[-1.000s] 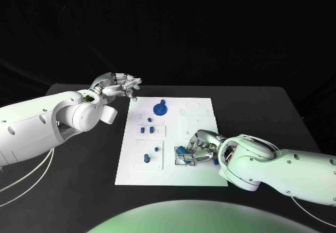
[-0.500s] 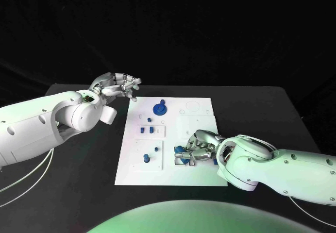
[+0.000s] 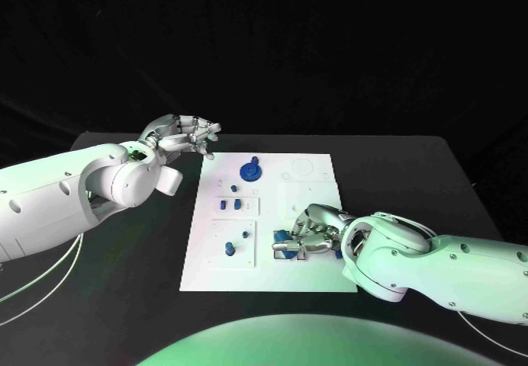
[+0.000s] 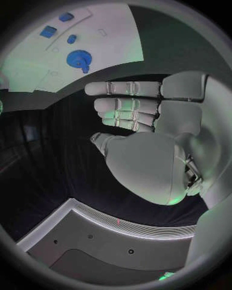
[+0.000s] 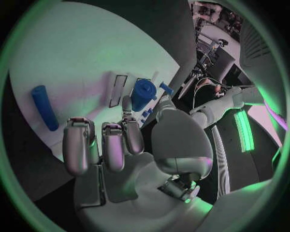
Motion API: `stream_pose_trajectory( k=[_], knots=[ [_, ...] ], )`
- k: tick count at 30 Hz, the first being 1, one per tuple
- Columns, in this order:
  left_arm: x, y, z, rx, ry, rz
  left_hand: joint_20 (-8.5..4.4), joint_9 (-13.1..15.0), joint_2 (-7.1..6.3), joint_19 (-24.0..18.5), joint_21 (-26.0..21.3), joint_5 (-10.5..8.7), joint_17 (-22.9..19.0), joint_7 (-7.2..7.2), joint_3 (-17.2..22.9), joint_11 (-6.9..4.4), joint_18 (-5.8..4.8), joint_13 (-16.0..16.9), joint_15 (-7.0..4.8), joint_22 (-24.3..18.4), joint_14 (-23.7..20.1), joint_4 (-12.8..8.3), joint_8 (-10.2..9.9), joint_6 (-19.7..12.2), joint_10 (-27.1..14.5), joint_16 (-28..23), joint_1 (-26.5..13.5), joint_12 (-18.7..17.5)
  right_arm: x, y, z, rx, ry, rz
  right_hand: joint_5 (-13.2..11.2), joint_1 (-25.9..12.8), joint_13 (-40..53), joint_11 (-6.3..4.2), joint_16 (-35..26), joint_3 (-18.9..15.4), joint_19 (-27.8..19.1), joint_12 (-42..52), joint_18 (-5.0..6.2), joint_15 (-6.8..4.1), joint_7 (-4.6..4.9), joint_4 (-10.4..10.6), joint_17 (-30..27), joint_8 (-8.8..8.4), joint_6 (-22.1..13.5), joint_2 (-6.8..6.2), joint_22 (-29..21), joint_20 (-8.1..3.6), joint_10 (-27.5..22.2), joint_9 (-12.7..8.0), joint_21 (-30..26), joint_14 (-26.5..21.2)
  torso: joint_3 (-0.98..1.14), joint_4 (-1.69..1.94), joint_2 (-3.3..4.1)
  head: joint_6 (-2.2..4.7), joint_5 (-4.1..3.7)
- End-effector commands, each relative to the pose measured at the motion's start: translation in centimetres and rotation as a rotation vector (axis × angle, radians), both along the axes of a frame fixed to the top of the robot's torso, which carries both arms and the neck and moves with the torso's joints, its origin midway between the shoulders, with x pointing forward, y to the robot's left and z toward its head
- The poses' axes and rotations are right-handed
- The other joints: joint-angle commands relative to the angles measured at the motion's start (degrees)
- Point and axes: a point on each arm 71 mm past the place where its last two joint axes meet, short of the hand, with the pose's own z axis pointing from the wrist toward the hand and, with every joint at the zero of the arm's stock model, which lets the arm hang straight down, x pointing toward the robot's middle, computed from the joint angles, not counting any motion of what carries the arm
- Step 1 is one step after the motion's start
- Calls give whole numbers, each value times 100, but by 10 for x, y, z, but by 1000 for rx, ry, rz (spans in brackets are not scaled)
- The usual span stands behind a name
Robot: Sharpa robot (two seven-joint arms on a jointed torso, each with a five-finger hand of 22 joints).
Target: Assemble the parts on the task board
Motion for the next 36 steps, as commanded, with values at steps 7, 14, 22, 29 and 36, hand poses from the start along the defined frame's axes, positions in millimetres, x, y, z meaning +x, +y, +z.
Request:
stream_pose_trajectory(
  k=[7, 14, 22, 29, 36],
  knots=[
    [-1, 1, 1, -2, 1, -4, 19, -5, -8, 40, -35, -5, -6, 51, 28, 36, 80, -8, 26, -10, 12, 3, -35, -31, -16, -38, -37, -35, -8, -8, 3, -30, -6, 38, -2, -23, 559, -14, -7, 0, 328, 54, -68, -10, -9, -7, 994, 49, -13, 208, 1264, -25, 28, 16, 36, 490, -4, -14, 1, 0, -30],
    [-1, 3, 1, -1, 1, -3, 24, -9, -10, 46, -44, -4, -8, 59, 44, 43, 79, -12, 33, -17, 13, -2, -31, -44, -23, -38, -51, -29, -13, -7, 3, -29, -4, 49, 17, -14, 596, -19, 2, 11, 335, 97, -73, -13, -15, -7, 1014, 62, 7, 293, 1270, -26, 55, 19, 61, 495, 8, 7, 0, 4, -26],
    [-1, 3, 1, 0, 1, -1, 24, -9, -10, 46, -44, -4, -8, 59, 44, 43, 79, -12, 33, -17, 13, -2, -31, -44, -23, -38, -51, -29, -18, -1, 2, -4, 12, 67, 147, 63, 629, -30, 13, 14, 347, 131, -80, -22, -28, -18, 1039, 78, 34, 464, 1280, -32, 81, 18, 98, 501, -1, 4, 5, 0, -39],
    [-1, 3, 1, 0, 2, -3, 24, -9, -10, 46, -44, -4, -8, 59, 44, 43, 79, -12, 33, -17, 13, -2, -31, -44, -23, -38, -51, -29, -15, -3, -1, -13, 15, 59, 306, 572, 654, -38, 19, 25, 353, 144, -84, -29, -34, -35, 1053, 75, 33, 712, 1286, -40, 95, 0, 125, 504, -2, 13, 7, 0, -37],
    [-1, 3, 1, 0, 2, -2, 24, -9, -10, 46, -44, -4, -8, 59, 44, 43, 79, -12, 33, -17, 13, -2, -31, -44, -23, -38, -51, -29, -9, -6, -5, -22, 6, 33, 945, 1004, 669, -43, 19, -23, 352, 142, -85, -34, -39, -52, 1056, 45, 19, 874, 1286, -45, 99, -38, 128, 504, 4, 10, 7, 0, -27]
  ],
)
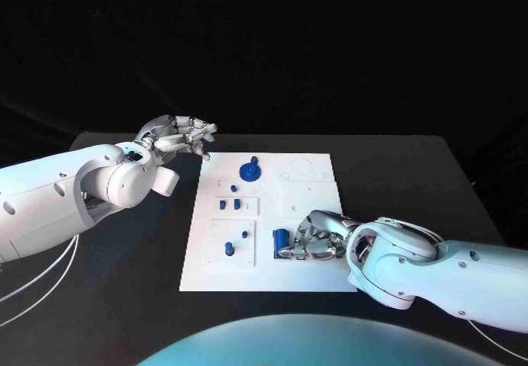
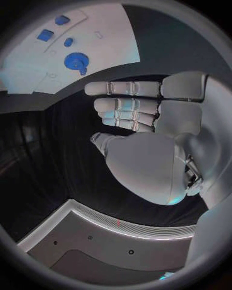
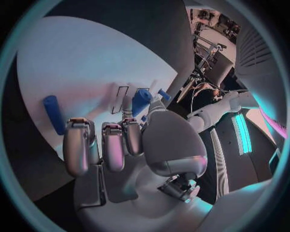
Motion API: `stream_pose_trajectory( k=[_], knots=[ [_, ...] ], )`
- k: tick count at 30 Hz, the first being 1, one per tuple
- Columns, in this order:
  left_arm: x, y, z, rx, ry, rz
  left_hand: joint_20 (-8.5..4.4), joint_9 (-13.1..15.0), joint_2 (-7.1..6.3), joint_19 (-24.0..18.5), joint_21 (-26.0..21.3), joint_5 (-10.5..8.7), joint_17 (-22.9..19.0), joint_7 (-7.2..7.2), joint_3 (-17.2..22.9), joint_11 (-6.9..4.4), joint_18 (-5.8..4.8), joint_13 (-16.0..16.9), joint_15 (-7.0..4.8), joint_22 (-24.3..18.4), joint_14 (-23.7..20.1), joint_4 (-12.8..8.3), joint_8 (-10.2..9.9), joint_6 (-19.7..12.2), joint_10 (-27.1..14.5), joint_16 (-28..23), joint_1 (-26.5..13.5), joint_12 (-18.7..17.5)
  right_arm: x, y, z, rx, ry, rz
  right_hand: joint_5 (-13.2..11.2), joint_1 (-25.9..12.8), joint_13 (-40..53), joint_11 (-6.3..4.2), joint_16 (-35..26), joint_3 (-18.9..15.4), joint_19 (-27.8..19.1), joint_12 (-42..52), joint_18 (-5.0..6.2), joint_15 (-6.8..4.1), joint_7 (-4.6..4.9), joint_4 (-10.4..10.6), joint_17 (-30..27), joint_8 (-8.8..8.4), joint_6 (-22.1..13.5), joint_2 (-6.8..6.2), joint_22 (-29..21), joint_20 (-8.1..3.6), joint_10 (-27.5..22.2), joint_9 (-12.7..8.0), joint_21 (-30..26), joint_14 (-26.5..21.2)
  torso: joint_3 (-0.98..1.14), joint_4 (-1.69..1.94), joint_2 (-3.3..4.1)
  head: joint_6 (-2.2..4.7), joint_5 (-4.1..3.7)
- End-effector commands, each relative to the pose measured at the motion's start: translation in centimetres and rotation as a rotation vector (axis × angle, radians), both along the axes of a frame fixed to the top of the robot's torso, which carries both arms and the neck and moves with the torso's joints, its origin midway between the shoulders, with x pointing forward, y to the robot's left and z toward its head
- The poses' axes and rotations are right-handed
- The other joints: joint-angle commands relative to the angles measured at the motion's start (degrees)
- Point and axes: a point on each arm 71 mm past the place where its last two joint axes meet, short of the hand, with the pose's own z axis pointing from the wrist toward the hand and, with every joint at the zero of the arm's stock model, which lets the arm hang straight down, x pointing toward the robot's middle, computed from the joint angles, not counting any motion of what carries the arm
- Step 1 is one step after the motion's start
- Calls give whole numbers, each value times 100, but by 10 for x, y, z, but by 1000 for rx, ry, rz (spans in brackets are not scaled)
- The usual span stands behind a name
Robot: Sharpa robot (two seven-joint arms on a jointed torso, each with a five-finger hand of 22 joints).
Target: Assemble the parts on the task board
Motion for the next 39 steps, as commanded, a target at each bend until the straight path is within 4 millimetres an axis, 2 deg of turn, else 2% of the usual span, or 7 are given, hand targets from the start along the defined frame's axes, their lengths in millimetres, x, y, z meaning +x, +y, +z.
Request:
stream_pose_trajectory(
  k=[1, 12, 17, 21, 26, 33, 39],
  knots=[
    [0, -2, 1, -6, -3, -12, 3, -5, -10, 25, -22, -4, -8, 60, 44, 22, 80, -6, 33, -6, 13, -2, -31, -44, -2, -38, -51, -29, 3, 0, -2, -5, -8, -3, 61, 109, 671, -1, 21, -19, 354, 35, -88, -34, -21, -14, 1061, 1, 2, 57, 1290, -45, 60, -8, 34, 505, 5, 1, 1, 1, -1],
    [0, -1, 1, -6, -2, -12, 6, -6, -10, 32, -28, -3, -9, 60, 66, 23, 80, -9, 34, -11, 15, -8, -23, -46, -4, -38, -40, -22, 7, 0, -2, 0, -34, -20, 315, 135, 682, -4, 21, -81, 352, 43, -86, -38, -24, 4, 1062, -2, 25, 100, 1288, -49, 68, -25, 28, 505, 4, -1, 1, 1, 15],
    [0, -1, 1, -5, -2, -11, 6, -6, -10, 32, -28, -3, -9, 60, 66, 23, 80, -9, 34, -11, 15, -8, -23, -46, -4, -38, -40, -22, 6, 1, -2, 1, -29, 0, 187, 208, 683, -3, 19, -275, 348, 33, -85, -37, -25, -17, 1060, 1, 33, -104, 1286, -48, 65, -35, 19, 504, 2, -5, 1, 1, 19],
    [0, -1, 1, -5, -1, -10, 6, -6, -10, 32, -28, -3, -9, 60, 66, 23, 80, -9, 34, -11, 15, -8, -23, -46, -4, -38, -40, -22, 4, 2, -2, 4, -24, 24, -907, 422, 701, 0, 24, -533, 349, 40, -88, -34, -21, 5, 1072, 48, 55, -557, 1289, -45, 71, -21, 32, 506, 3, -6, 0, 1, 24],
    [0, 0, 1, -4, -1, -9, 6, -6, -10, 32, -28, -3, -9, 60, 66, 23, 80, -9, 34, -11, 15, -8, -23, -46, -4, -38, -40, -22, 3, 2, -2, 3, -21, 36, -917, 422, 704, -4, 24, -470, 349, 37, -89, -39, -25, 15, 1074, 70, 48, -864, 1290, -52, 70, -6, 37, 506, 2, -6, 0, 1, 14],
    [0, 0, 1, -4, -1, -9, 7, -8, -12, 37, -33, -3, -10, 60, 83, 23, 81, -11, 35, -15, 15, -9, -17, -48, -4, -38, -36, -17, 4, -4, 1, 19, -48, 7, -916, 394, 701, -5, 26, -434, 347, 31, -87, -40, -26, 22, 1079, 77, 48, -856, 1289, -53, 68, -2, 30, 507, 4, -4, -2, 1, 16],
    [0, 2, 1, -3, -2, -8, 7, -8, -12, 37, -33, -3, -10, 60, 83, 23, 81, -11, 35, -15, 15, -9, -17, -48, -4, -38, -36, -17, 5, -23, 16, 116, -108, -100, -890, 360, 748, -9, 30, -310, 359, 91, -94, -42, -30, 10, 1090, 92, 47, -609, 1298, -55, 105, 4, 65, 510, 8, -18, -5, 1, 16]
  ],
)
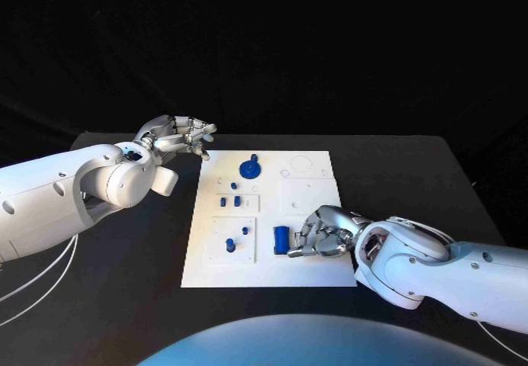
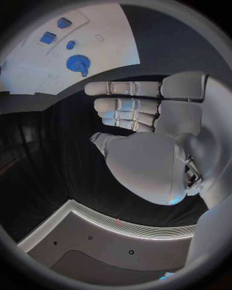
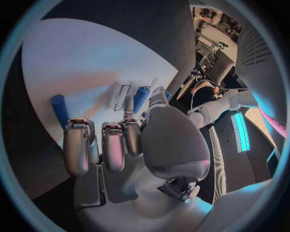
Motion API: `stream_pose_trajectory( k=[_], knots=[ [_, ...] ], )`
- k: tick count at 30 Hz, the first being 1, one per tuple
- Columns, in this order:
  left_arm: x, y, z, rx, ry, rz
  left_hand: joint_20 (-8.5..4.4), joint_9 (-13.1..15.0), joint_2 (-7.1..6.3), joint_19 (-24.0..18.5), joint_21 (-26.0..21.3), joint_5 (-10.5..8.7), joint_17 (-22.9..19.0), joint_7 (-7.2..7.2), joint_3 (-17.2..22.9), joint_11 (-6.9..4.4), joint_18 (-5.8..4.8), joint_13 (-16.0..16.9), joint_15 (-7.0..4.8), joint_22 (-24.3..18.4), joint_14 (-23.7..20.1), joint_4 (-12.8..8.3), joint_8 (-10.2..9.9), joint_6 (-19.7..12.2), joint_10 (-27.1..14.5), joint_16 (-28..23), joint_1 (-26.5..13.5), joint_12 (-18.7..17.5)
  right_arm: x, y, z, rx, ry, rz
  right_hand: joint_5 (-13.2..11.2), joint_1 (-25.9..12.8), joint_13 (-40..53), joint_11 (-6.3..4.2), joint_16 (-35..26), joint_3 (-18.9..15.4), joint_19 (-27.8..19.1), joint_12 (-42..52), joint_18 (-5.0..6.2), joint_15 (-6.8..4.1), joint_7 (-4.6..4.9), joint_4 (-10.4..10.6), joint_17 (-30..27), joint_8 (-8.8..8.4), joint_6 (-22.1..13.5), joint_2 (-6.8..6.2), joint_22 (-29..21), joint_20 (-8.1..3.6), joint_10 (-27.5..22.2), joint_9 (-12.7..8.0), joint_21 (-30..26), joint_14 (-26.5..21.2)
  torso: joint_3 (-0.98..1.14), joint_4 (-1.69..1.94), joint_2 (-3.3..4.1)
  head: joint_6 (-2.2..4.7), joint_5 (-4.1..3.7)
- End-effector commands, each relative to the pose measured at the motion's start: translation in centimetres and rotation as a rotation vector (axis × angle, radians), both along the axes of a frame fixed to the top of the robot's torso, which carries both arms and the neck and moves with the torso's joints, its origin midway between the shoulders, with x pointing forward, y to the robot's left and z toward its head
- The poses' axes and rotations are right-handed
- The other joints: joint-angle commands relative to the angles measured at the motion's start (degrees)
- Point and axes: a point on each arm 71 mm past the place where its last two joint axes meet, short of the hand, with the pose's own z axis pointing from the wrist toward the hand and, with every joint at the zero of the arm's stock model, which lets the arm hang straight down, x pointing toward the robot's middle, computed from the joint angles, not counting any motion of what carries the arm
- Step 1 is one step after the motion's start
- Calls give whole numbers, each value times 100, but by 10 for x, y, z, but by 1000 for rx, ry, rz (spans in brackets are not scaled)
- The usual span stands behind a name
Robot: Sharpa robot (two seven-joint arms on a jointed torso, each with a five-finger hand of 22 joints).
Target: Assemble the parts on the task board
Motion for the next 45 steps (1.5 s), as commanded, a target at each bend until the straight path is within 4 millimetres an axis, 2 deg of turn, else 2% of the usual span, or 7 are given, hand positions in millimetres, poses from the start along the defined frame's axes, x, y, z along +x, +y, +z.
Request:
stream_pose_trajectory(
  k=[1, 9, 16, 20, 25, 35, 45],
  knots=[
    [0, -1, 1, -6, -4, -13, 7, -9, -12, 37, -33, -3, -5, 61, 44, 23, 81, -5, 35, -10, 15, -1, -17, -48, -5, -38, -36, -17, 4, -13, 14, 94, -66, -82, 35, 27, 743, -11, 25, 52, 357, 28, -93, -42, -2, -6, 1078, 26, 21, 132, 1293, -54, 103, 10, -1, 507, 7, -12, -5, 1, -8],
    [-1, 1, 1, -7, -7, -13, 8, -11, -21, 41, -38, -4, -6, 61, 56, 24, 81, -8, 36, -14, 15, -1, -12, -50, -7, -38, -34, -12, 11, -65, 30, 59, -107, -173, 279, 237, 700, 8, 11, 54, 339, -42, -82, -28, 21, -27, 1049, -9, -58, 225, 1278, -43, 65, 36, -57, 500, -15, -25, 1, 5, -176],
    [-1, 1, 2, -9, -9, -14, 8, -11, -21, 41, -38, -4, -6, 61, 56, 24, 81, -8, 36, -14, 15, -1, -12, -50, -7, -38, -34, -12, 9, -93, 24, -33, -164, -180, 506, 561, 655, 53, -8, 12, 325, -115, -76, 8, 76, -41, 1010, -153, -170, 221, 1268, -15, 26, 0, -95, 491, 4, -27, 7, 21, -259],
    [-2, 2, 2, -9, -10, -14, 8, -11, -21, 41, -38, -4, -6, 61, 56, 24, 81, -8, 36, -14, 15, -1, -12, -50, -7, -38, -34, -12, 4, -94, 15, -67, -162, -162, 666, 720, 595, 64, -24, -7, 309, -204, -67, 19, 86, -42, 978, -204, -150, 235, 1256, -2, -18, -17, -142, 483, 4, -36, 11, 17, -265],
    [-2, 2, 2, -9, -9, -15, 8, -11, -21, 41, -38, -4, -6, 61, 56, 24, 81, -8, 36, -14, 15, -1, -12, -50, -7, -38, -34, -12, -1, -88, 4, -103, -129, -138, 850, 873, 551, 50, -44, -25, 291, -272, -55, 10, 70, -41, 938, -221, -79, 253, 1241, -4, -48, -19, -199, 473, -9, -13, 5, 19, -271],
    [-2, 2, 2, -9, -8, -16, 8, -11, -21, 41, -38, -4, -6, 61, 56, 24, 81, -8, 36, -14, 15, -1, -12, -50, -7, -38, -34, -12, -1, -79, -7, -132, -82, -136, 857, 869, 539, 50, -48, -29, 287, -289, -52, 9, 70, -32, 929, -221, -70, 257, 1237, -4, -56, -19, -214, 471, -20, -10, 8, 20, -253],
    [-2, 3, 2, -8, -6, -16, 8, -11, -21, 41, -38, -4, -6, 61, 56, 24, 81, -8, 36, -14, 15, -1, -12, -50, -7, -38, -34, -12, 1, -77, -12, -175, -89, -128, 860, 860, 541, 48, -44, -33, 290, -286, -54, 8, 67, -22, 941, -219, -53, 271, 1240, -5, -53, -18, -203, 474, -15, -14, 0, 1, -235]
  ],
)
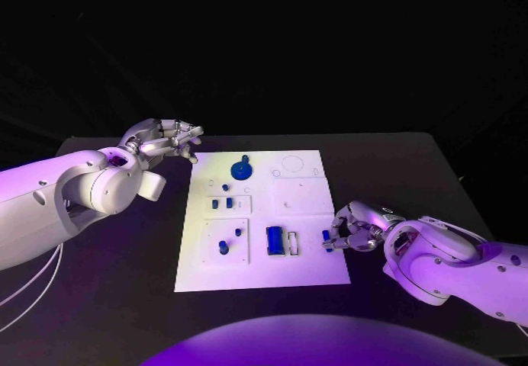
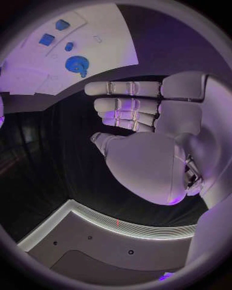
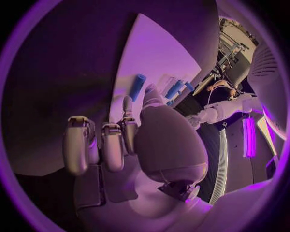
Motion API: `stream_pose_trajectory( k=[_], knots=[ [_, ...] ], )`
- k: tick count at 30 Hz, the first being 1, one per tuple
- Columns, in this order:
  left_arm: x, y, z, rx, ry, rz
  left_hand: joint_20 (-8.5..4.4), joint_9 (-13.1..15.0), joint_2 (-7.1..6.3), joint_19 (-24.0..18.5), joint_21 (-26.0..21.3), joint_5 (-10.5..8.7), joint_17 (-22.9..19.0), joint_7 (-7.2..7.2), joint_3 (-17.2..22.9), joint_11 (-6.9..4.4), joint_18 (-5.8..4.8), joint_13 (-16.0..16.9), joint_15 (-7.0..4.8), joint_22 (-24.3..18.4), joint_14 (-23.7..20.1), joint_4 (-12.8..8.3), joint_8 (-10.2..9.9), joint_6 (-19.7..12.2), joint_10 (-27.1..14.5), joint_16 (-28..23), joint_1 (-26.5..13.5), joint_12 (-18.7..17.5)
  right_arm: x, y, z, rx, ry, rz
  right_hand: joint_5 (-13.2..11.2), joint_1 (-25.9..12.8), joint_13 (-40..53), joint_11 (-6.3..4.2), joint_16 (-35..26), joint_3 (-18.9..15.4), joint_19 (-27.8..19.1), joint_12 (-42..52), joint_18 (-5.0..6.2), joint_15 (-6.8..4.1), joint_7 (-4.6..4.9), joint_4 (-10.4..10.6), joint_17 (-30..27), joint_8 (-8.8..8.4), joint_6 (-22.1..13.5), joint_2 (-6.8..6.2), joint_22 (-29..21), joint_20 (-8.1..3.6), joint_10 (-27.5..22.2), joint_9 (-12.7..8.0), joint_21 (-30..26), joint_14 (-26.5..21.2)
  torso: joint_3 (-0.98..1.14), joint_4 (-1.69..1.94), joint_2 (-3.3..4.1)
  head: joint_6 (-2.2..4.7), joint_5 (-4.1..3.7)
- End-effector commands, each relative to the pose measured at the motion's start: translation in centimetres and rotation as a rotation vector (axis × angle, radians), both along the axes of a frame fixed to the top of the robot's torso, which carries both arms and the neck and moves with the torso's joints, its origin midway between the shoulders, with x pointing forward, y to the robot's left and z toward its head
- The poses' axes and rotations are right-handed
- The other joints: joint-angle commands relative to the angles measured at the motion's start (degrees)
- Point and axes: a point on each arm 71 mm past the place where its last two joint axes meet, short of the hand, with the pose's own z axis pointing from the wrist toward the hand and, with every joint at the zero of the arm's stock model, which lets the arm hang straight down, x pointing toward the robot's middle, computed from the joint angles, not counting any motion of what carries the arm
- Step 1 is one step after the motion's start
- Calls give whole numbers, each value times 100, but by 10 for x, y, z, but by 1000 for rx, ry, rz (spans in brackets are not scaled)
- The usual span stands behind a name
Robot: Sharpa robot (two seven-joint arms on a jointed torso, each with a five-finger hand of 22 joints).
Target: Assemble the parts on the task board
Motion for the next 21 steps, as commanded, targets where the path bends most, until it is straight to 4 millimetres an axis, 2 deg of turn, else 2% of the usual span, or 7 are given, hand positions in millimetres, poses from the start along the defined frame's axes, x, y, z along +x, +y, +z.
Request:
stream_pose_trajectory(
  k=[1, 13, 16, 17, 19, 21],
  knots=[
    [-1, -2, 1, -9, -5, -19, 9, -6, -21, 41, -39, -4, -7, 61, 24, 24, 81, -9, 35, -10, 15, 0, -11, -50, -7, -38, -35, -12, 0, 0, -3, -58, 1, 16, 28, 22, 510, -1, -21, -27, 291, -32, -56, 7, -8, -7, 942, -35, 43, 18, 1238, -5, -19, -5, -12, 475, 1, -7, -3, -7, 7],
    [-1, -2, 1, -9, -4, -21, 9, -6, -21, 41, -39, -4, -7, 61, 24, 24, 81, -9, 35, -10, 15, 0, -11, -50, -7, -38, -35, -12, -2, 9, -13, -106, 13, 60, 7, 74, 510, -20, -22, -24, 294, -33, -57, -6, -32, -23, 942, -22, 94, 42, 1241, -12, -15, 4, -4, 475, 9, -7, 3, -7, 19],
    [-1, -2, 1, -9, -3, -21, 11, -10, -34, 50, -51, -5, -9, 65, 49, 28, 81, -16, 38, -19, 14, 4, 0, -57, -11, -39, -49, -2, -2, 12, -15, -115, 17, 70, -50, 268, 511, -38, -22, 32, 296, -36, -58, -25, -49, -49, 944, -42, 104, 70, 1242, -28, -11, 1, 0, 476, 9, -2, 3, -7, 19],
    [-1, -2, 1, -9, -3, -21, 11, -10, -34, 50, -51, -5, -9, 65, 49, 28, 81, -16, 38, -19, 14, 4, 0, -57, -11, -39, -49, -2, -2, 12, -16, -117, 17, 72, -635, 504, 505, -52, -25, 348, 295, -49, -58, -42, -60, -16, 942, -77, 125, 79, 1241, -49, -14, -13, -6, 475, 9, -1, 3, -7, 18],
    [-1, -2, 1, -9, -3, -21, 11, -10, -34, 50, -51, -5, -9, 65, 49, 28, 81, -16, 38, -19, 14, 4, 0, -57, -11, -39, -49, -2, -3, 13, -16, -118, 17, 73, -608, 572, 503, -54, -26, 621, 296, -56, -58, -39, -62, -3, 941, -117, 146, 21, 1242, -54, -14, -34, -7, 475, 8, -5, 1, -7, 21],
    [-1, -2, 1, -9, -3, -21, 11, -10, -34, 50, -51, -5, -9, 65, 49, 28, 81, -16, 38, -19, 14, 4, 0, -57, -11, -39, -49, -2, -3, 13, -16, -117, 15, 72, -390, 731, 509, -73, -25, 931, 300, -57, -60, -58, -83, -21, 947, -170, 169, 15, 1245, -64, -14, -63, 2, 477, 7, -8, 1, -7, 18]
  ],
)
